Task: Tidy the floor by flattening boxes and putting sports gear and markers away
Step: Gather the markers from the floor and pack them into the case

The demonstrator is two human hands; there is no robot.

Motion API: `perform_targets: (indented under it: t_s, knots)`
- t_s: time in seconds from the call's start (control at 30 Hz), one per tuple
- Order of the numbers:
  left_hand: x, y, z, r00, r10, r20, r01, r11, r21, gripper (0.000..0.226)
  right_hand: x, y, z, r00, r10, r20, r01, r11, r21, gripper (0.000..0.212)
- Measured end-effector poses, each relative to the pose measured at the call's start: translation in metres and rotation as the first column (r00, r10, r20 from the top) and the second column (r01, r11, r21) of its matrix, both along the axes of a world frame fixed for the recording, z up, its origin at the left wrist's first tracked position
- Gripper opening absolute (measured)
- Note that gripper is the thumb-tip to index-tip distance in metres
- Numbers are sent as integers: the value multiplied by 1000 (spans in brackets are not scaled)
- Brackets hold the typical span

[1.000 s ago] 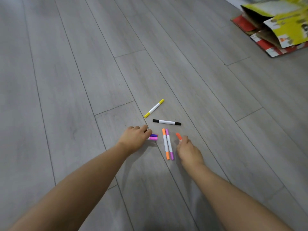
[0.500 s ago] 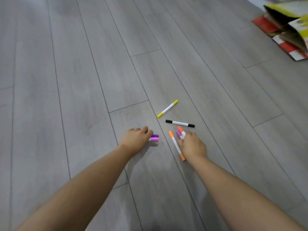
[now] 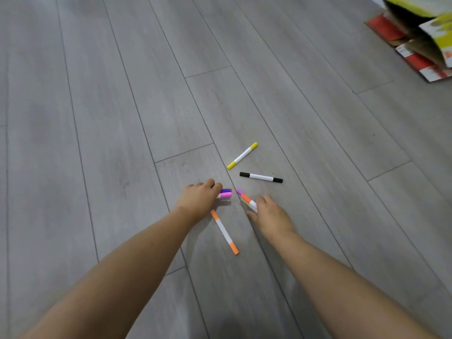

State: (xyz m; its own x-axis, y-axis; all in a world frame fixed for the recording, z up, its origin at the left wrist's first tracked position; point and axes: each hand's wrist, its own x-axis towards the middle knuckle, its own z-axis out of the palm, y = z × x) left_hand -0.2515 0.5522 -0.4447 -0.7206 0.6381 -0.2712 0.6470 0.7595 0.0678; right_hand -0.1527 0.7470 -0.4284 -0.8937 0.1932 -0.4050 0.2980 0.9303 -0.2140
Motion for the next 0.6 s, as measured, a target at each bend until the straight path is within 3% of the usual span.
perform_targets:
  t_s: [0.2,0.43,0.6]
  knots:
    - [-12,-28,7,998,47,-33,-47,999,13,32,-1,-17,8,996,84,17,-85,995,51,34]
    - [-21,-101,23,985,169,-42,-171,983,-69,26,11,-91,8,953,303,18,-295,937,-186,24]
    - [-5,-145,31,960,280,-21,-279,945,-168,29,20,-155,3,933,356,59,-340,922,-183,41]
